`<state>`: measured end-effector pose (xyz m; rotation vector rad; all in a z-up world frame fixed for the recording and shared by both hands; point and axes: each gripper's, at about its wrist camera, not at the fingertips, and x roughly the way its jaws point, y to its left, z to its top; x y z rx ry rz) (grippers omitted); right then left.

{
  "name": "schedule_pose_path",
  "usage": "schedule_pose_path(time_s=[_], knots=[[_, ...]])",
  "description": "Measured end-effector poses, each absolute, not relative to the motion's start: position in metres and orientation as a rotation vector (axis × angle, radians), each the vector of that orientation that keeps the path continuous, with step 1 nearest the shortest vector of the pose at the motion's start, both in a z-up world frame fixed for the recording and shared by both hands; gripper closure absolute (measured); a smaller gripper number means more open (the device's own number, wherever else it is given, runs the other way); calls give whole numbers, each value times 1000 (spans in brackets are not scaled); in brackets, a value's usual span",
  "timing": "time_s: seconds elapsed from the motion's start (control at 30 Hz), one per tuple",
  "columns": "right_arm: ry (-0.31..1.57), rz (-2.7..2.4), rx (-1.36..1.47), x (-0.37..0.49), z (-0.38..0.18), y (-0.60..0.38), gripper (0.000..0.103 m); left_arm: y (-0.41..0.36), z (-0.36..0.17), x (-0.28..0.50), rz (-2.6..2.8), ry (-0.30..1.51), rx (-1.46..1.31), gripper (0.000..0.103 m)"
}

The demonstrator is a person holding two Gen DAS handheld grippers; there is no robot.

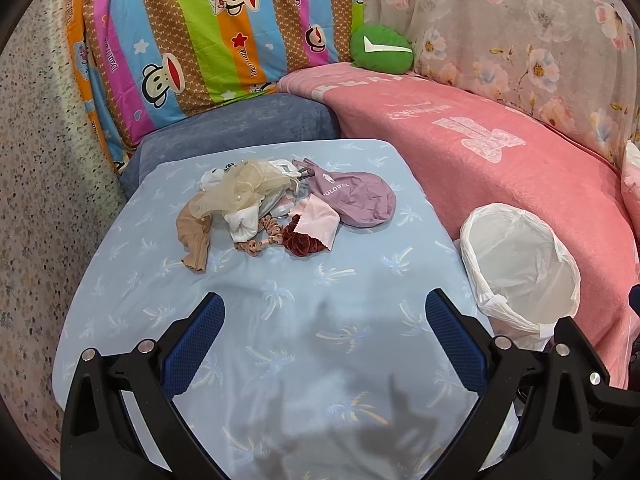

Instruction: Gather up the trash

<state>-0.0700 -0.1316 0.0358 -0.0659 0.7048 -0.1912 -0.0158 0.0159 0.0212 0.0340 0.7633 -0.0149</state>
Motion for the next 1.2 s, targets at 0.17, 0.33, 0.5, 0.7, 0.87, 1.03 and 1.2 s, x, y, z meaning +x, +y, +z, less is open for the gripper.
schedule_pose_path(time_s=[0.17,0.33,0.5,0.7,0.87,1.03,1.2], knots=[[705,-191,-66,-70,36,-132,6,20,19,-14,-30,773,23,7],[706,-193,-74,-70,37,-125,6,29,16,-12,-35,782,12,7],[710,-177,-69,-65,37,-116,6,42,16,-9,-31,765,-1,7],[702,-141,-62,-49,35,-93,6,69,8,4,3,762,-12,7],[688,-115,-54,-29,33,-70,6,102,-3,22,18,766,-21,7],[680,-70,-29,-1,30,-43,6,144,-22,51,54,800,-19,7],[668,-28,-13,37,28,-12,6,183,-44,86,73,865,-30,7]])
